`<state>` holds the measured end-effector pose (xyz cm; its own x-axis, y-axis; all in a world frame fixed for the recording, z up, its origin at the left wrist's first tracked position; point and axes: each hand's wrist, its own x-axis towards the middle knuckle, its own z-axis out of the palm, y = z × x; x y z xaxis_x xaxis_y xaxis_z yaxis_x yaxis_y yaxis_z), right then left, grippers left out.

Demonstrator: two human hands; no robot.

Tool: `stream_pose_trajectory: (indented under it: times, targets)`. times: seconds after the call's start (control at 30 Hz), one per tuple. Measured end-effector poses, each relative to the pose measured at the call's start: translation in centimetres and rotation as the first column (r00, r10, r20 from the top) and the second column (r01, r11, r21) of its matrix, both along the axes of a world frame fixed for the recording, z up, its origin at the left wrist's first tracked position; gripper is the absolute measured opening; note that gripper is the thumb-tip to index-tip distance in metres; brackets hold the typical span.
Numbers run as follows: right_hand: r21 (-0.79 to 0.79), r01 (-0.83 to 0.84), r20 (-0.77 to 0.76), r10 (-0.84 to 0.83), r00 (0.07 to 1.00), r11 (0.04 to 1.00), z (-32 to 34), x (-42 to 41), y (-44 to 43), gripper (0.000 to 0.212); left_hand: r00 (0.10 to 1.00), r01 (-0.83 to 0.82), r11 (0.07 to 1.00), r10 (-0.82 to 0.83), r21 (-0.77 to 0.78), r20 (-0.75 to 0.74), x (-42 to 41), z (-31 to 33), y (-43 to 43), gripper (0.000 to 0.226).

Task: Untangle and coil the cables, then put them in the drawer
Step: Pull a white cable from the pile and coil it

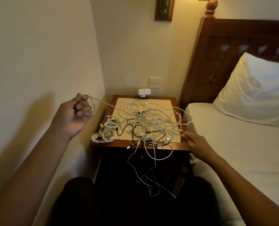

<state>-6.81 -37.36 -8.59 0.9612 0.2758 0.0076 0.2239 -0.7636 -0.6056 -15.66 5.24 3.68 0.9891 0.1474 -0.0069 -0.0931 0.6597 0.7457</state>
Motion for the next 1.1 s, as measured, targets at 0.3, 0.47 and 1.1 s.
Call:
stream_pose_trajectory:
  times: [0.3, 0.47, 1.1]
  targets:
    - [-0.093, 0.209, -0.024, -0.212, 0.977, 0.973, -0.2, 0.0, -1.4, 0.03, 0.987, 0.048, 0.996, -0.06, 0.081, 0.147, -0.4, 1.4, -4.1, 0.034]
    - [-0.304, -0.121, -0.306, 0.023, 0.952, 0.945, 2.6, -1.6, 0.1, 0.029, 0.962, 0.22, 0.897, -0.264, 0.383, 0.066, -1.5, 2.1, -7.1, 0.03]
    - [0.337, -0.417, 0.162, 0.384, 0.909, 0.844, 9.3, -13.3, 13.3, 0.024, 0.997, -0.07, 0.412, 0.042, 0.909, 0.058, -0.1, -2.1, -10.2, 0.026]
